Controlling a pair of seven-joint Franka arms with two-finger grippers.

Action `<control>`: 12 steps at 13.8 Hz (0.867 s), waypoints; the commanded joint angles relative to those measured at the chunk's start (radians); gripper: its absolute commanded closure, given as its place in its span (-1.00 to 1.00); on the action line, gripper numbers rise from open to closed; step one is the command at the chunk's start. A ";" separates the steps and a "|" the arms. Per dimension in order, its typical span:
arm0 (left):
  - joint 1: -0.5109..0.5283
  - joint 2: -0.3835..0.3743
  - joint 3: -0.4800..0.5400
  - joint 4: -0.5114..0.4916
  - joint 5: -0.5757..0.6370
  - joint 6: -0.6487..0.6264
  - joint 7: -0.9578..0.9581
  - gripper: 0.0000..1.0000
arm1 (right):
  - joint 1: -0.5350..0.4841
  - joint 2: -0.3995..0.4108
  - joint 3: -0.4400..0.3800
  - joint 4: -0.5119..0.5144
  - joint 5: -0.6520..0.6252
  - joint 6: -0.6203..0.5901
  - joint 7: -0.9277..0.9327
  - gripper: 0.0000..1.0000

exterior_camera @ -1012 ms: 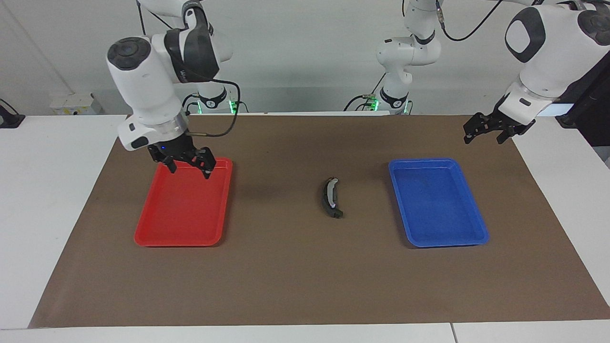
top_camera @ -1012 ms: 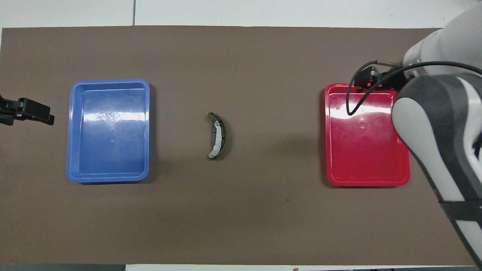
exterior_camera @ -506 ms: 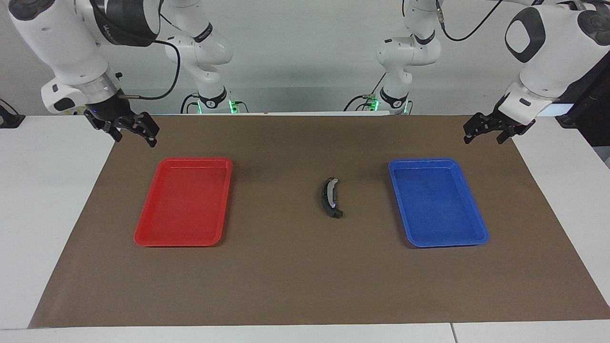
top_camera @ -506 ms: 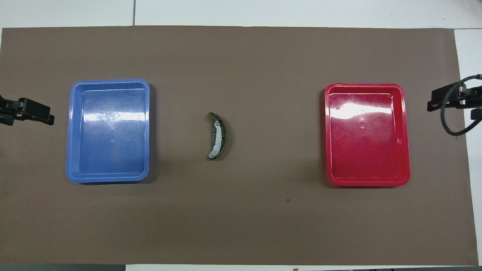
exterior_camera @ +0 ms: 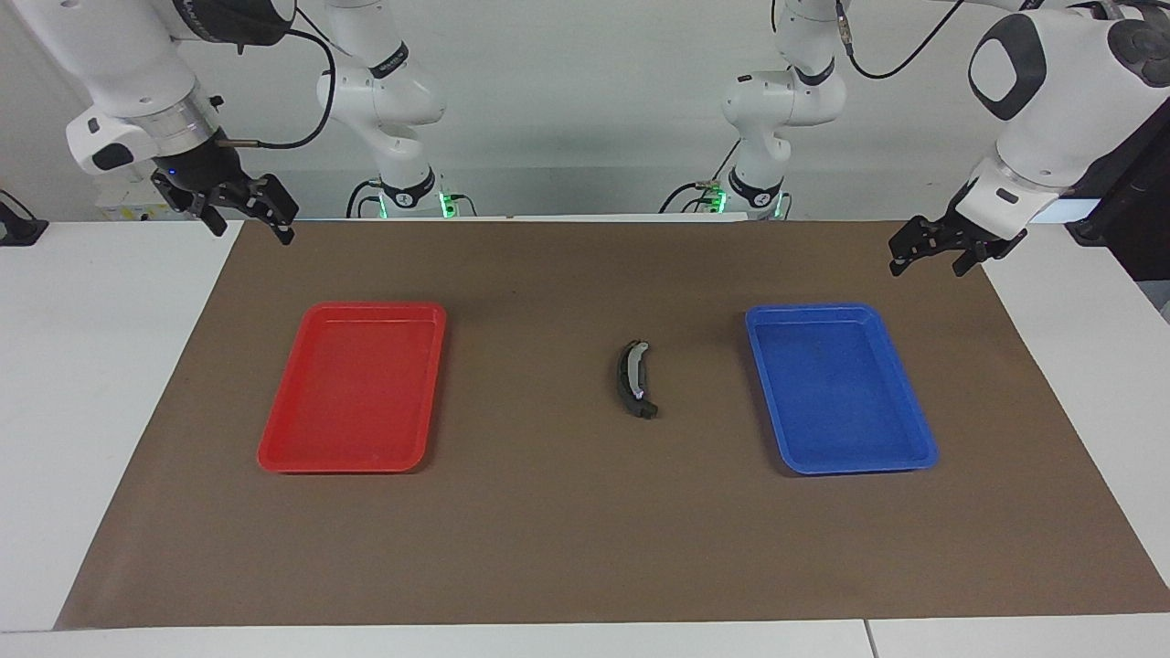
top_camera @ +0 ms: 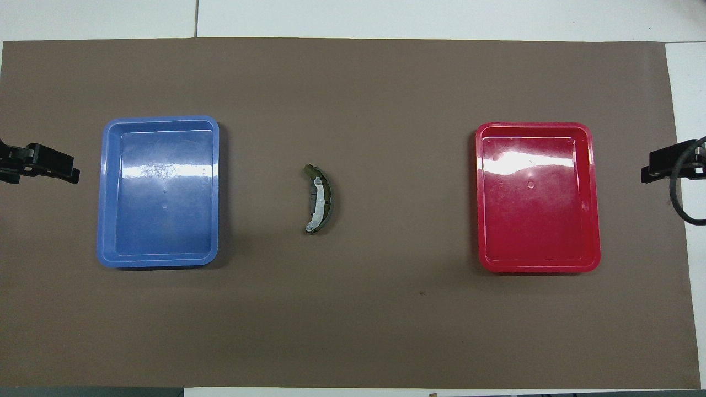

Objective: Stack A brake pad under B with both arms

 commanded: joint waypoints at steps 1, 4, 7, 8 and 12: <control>0.004 -0.024 0.000 -0.026 0.000 0.009 0.006 -0.99 | -0.007 0.021 0.012 0.026 -0.014 0.003 -0.011 -1.00; 0.004 -0.024 0.000 -0.025 0.000 0.009 0.006 -0.99 | 0.007 0.021 0.012 0.031 -0.022 0.006 -0.010 -1.00; 0.004 -0.024 0.000 -0.026 0.000 0.010 0.006 -0.99 | 0.068 0.024 0.015 0.031 -0.082 0.025 -0.011 -1.00; 0.004 -0.024 0.000 -0.025 0.000 0.010 0.006 -0.99 | 0.069 0.024 0.015 0.037 -0.071 0.019 -0.010 -1.00; 0.004 -0.024 0.000 -0.026 0.000 0.009 0.006 -0.99 | 0.058 0.024 0.009 0.043 -0.040 0.002 0.045 -1.00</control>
